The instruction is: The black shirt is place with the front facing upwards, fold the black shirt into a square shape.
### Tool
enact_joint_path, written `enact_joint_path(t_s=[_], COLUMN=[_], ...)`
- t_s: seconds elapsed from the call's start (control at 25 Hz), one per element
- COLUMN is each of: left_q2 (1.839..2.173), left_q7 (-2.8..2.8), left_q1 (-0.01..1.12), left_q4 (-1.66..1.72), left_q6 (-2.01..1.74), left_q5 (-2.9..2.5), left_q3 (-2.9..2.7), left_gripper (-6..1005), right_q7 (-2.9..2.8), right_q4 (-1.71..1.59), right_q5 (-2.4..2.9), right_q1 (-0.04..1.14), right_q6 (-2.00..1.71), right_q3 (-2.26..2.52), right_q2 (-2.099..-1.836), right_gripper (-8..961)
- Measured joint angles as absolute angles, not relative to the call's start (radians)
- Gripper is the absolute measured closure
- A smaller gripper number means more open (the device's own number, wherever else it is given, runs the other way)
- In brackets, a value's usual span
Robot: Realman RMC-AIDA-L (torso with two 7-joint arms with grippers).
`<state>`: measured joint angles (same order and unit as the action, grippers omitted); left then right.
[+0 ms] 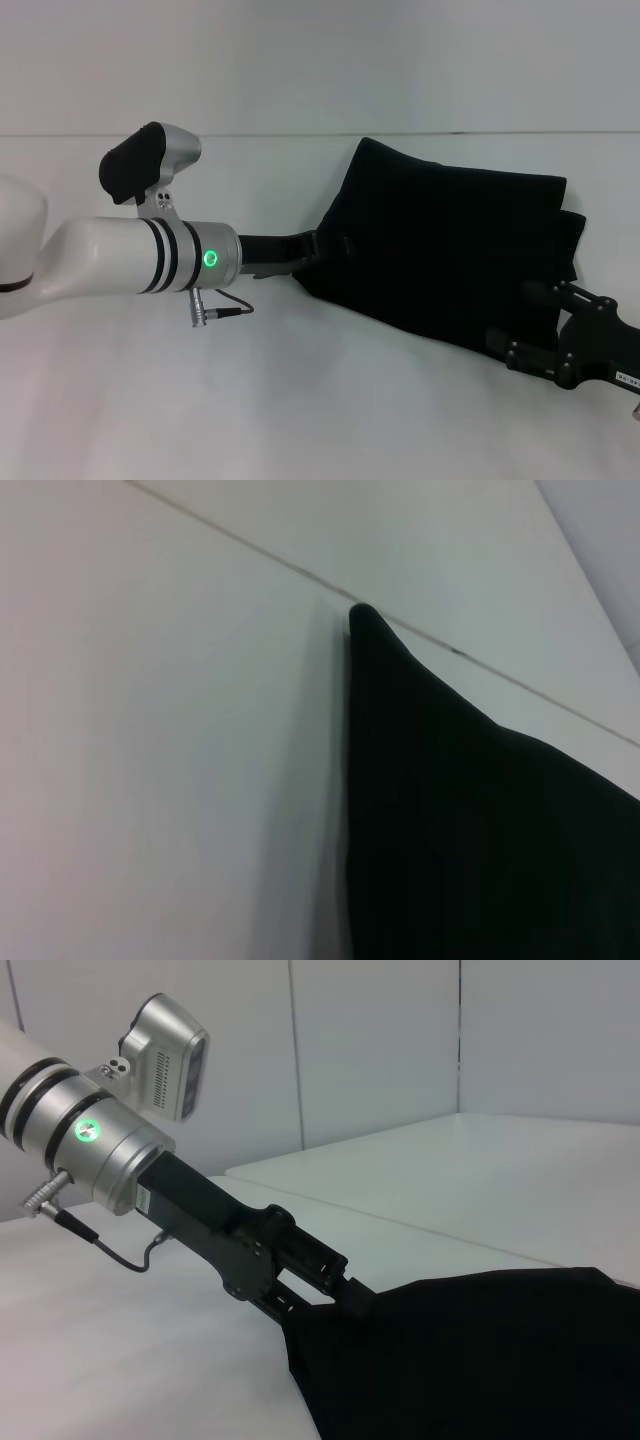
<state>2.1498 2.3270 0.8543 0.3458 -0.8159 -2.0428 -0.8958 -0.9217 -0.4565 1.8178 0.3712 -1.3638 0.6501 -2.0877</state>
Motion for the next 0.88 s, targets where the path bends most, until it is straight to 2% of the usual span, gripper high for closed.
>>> enact_joint_path(t_s=[0.48,0.68,0.76,0.88], left_q2=[2.147,2.135,2.124,2.100], left_q7=[2.326,2.320,2.317,2.300], left_q1=[0.858,0.850,0.838,0.811], left_q4=[0.347,0.345,0.345,0.345], left_q6=[-0.813,-0.831,-0.845,-0.874], left_q5=[-2.043,-2.014,-1.992,-1.936], left_q3=[-0.896,-0.895,-0.894,-0.893], left_gripper=[501,741,961,962], right_q7=[-0.923,-0.924,-0.922,-0.921], right_q4=[-0.460,-0.460,-0.460,-0.461], right_q5=[1.815,1.812,1.812,1.811], right_q1=[0.371,0.373,0.376,0.381], right_q6=[-1.365,-1.368,-1.368,-1.368], right_q3=[0.649,0.649,0.649,0.647], right_q2=[-2.088,-2.088,-2.088,-2.088], right_gripper=[64,65,65,65])
